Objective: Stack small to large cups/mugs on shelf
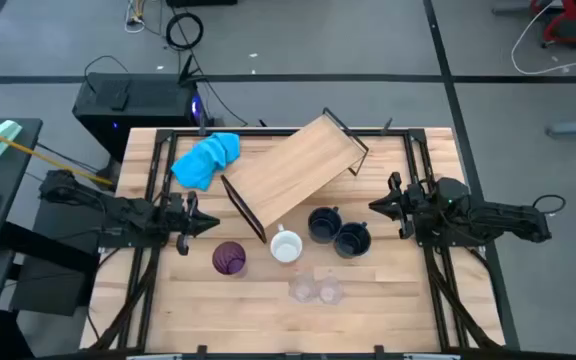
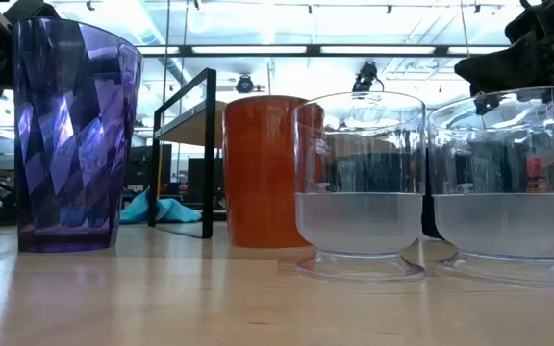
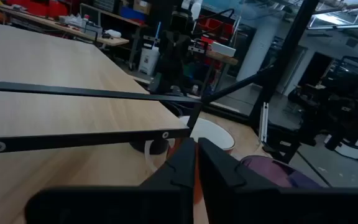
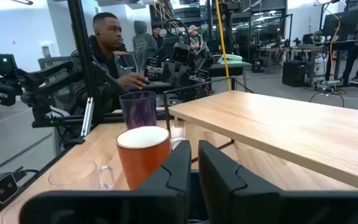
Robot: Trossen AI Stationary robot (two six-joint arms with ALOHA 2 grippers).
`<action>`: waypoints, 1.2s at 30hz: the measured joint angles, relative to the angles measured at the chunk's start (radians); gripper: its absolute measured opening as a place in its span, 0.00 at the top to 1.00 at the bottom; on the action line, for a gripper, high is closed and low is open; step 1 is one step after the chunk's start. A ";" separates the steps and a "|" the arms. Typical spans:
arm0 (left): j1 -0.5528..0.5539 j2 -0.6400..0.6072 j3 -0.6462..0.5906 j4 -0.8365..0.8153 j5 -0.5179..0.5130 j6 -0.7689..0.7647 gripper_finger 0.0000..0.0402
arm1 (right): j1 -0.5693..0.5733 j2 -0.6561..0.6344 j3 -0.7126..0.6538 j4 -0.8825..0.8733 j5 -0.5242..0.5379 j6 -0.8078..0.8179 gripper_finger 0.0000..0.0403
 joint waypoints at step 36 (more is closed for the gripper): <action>0.000 0.000 0.000 0.000 0.000 0.000 0.93 | 0.000 0.000 0.000 0.000 0.000 0.000 0.90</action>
